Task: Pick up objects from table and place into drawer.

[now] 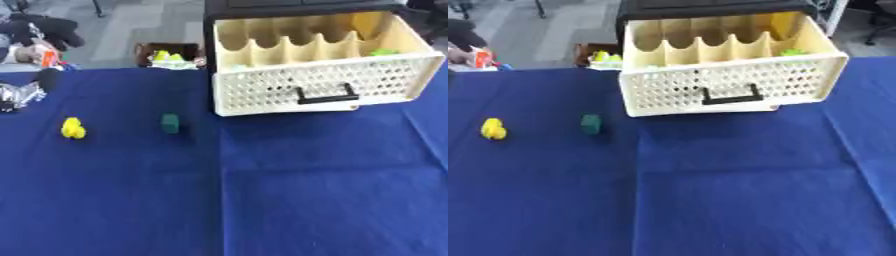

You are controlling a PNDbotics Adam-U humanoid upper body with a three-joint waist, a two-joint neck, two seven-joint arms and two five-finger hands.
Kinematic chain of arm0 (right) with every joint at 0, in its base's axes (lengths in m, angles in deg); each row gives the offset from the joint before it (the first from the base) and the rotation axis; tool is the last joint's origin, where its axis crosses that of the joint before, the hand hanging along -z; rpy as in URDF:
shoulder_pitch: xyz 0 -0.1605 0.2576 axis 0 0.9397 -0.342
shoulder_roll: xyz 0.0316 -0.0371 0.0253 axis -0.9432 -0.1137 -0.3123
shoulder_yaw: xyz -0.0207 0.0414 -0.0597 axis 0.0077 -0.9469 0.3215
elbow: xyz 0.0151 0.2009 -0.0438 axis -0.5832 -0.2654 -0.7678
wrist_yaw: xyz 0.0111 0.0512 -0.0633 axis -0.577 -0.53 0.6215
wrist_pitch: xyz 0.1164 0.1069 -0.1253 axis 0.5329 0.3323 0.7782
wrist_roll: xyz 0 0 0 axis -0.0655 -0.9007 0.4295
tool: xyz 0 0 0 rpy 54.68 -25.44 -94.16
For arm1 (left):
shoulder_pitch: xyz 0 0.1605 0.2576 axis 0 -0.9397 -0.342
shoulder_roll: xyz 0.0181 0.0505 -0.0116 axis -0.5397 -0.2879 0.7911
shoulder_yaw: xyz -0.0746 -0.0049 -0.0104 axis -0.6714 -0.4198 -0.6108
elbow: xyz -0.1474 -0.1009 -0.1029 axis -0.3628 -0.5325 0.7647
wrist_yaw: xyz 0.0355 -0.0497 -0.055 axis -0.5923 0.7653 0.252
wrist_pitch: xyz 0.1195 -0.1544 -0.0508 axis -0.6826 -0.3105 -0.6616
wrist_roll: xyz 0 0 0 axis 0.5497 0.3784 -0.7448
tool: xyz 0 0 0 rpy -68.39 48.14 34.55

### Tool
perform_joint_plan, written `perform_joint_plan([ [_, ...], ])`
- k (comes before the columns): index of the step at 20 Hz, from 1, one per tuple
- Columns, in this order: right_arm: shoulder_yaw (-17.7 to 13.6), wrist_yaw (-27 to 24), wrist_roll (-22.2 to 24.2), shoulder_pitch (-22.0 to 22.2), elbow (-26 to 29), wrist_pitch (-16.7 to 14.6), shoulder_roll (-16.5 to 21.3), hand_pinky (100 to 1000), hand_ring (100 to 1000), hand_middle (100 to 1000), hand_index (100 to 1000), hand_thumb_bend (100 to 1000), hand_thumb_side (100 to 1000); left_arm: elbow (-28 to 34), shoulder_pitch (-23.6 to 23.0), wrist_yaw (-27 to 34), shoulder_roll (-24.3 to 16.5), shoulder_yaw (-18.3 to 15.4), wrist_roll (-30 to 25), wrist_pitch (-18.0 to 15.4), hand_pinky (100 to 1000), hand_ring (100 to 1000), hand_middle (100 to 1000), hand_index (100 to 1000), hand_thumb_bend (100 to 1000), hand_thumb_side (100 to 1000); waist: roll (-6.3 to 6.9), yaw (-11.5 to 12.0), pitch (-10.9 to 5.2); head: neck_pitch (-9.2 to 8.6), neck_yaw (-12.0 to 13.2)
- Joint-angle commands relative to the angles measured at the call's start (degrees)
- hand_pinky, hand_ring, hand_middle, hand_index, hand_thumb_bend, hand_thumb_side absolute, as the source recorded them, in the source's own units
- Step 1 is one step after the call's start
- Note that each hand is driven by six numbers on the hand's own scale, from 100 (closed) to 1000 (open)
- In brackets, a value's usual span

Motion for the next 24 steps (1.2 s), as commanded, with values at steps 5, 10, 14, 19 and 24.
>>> perform_joint_plan([
  [5, -1.2, -0.5, -0.1, -0.9, 0.9, 0.2, -0.1, 767, 328, 314, 748, 100, 699, -5.3, 4.6, -8.5, 2.0, 0.2, -14.6, -13.5, 737, 800, 772, 1000, 100, 871, 0.21, -0.3, -0.91, -0.93, 1.1],
  [10, -1.4, -0.5, 0.1, -0.7, 0.9, 0.6, -0.9, 772, 327, 312, 741, 100, 701, -8.4, 6.2, -16.6, 4.2, 0.8, -12.9, -13.4, 727, 733, 734, 1000, 100, 938, 0.30, -0.5, -0.99, -0.82, 1.6],
  [14, -1.6, -0.5, 0.2, -0.8, 0.9, 0.9, -1.3, 771, 326, 312, 740, 100, 700, -10.7, 7.7, -22.2, 6.4, 1.6, -10.8, -13.5, 753, 703, 663, 914, 100, 1000, 0.31, -0.8, -1.07, -0.90, 2.0],
  [19, -1.6, -0.6, 0.4, -1.3, 0.9, 0.9, -1.9, 772, 325, 310, 736, 100, 699, -15.1, 9.3, -28.7, 8.9, 2.0, -9.9, -13.5, 756, 705, 671, 962, 100, 1000, 0.40, -1.2, -1.02, -0.85, 2.5],
  [24, -1.9, -0.6, 0.6, -1.0, 0.9, 1.4, -2.3, 778, 324, 310, 733, 100, 704, -19.5, 10.1, -32.8, 10.8, 2.2, -10.8, -13.2, 763, 791, 883, 1000, 100, 1000, 0.65, -1.3, -0.98, -0.82, 2.6],
])
